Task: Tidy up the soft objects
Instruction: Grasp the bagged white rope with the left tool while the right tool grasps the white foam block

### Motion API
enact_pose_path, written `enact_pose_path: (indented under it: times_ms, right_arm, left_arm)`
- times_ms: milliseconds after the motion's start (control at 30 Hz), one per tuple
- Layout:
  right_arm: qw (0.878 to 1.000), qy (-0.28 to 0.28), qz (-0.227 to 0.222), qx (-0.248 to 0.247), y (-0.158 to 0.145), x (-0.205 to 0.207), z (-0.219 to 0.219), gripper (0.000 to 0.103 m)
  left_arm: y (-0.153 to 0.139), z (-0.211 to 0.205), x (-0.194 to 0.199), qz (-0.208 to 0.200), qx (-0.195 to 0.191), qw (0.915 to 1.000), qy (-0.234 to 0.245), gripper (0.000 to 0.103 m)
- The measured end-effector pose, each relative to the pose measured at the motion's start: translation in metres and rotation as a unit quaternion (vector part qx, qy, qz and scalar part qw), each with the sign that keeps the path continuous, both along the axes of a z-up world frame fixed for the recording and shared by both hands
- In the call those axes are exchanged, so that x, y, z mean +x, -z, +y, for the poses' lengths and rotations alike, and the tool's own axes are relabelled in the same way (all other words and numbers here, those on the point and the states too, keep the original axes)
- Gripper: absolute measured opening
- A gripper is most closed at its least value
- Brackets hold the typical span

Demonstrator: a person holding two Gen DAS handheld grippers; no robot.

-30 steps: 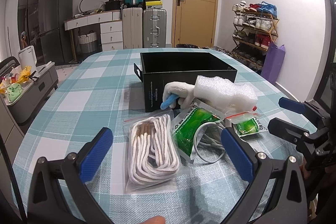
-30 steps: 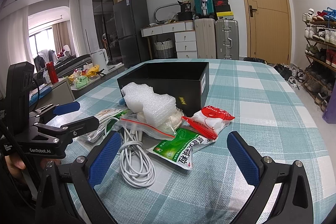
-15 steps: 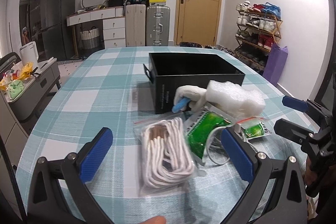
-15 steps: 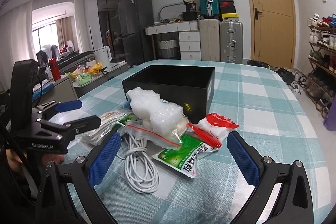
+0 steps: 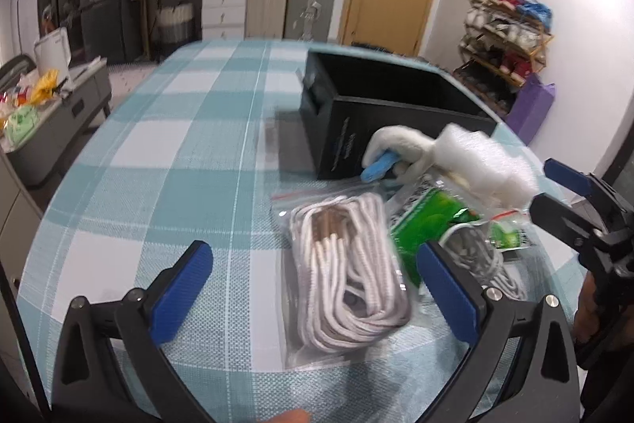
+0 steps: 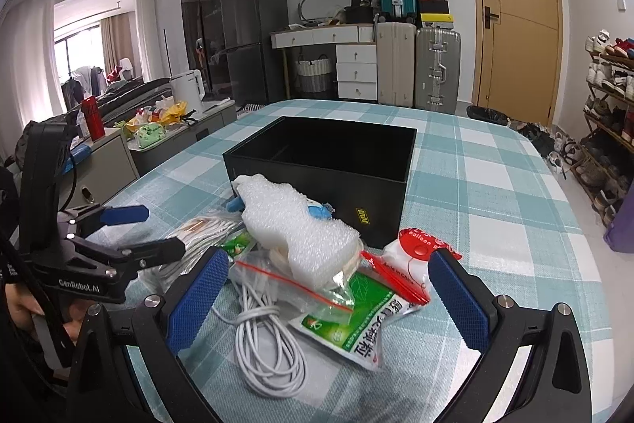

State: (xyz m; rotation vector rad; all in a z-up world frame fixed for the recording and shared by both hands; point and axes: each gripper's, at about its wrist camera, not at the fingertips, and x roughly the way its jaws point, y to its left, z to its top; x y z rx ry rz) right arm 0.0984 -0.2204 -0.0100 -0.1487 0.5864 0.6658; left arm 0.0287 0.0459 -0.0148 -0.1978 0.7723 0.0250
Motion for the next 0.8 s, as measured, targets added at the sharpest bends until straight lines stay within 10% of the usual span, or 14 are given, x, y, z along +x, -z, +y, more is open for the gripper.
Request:
enact_pose_path:
  times_ms: [800]
  right_arm:
    - [0.999, -0.026, 0.026, -0.01, 0.009, 0.017, 0.034, 0.069]
  left_arm:
    - [0.007, 0.003, 0.005, 0.013, -0.028, 0.9992, 0.023, 0.041]
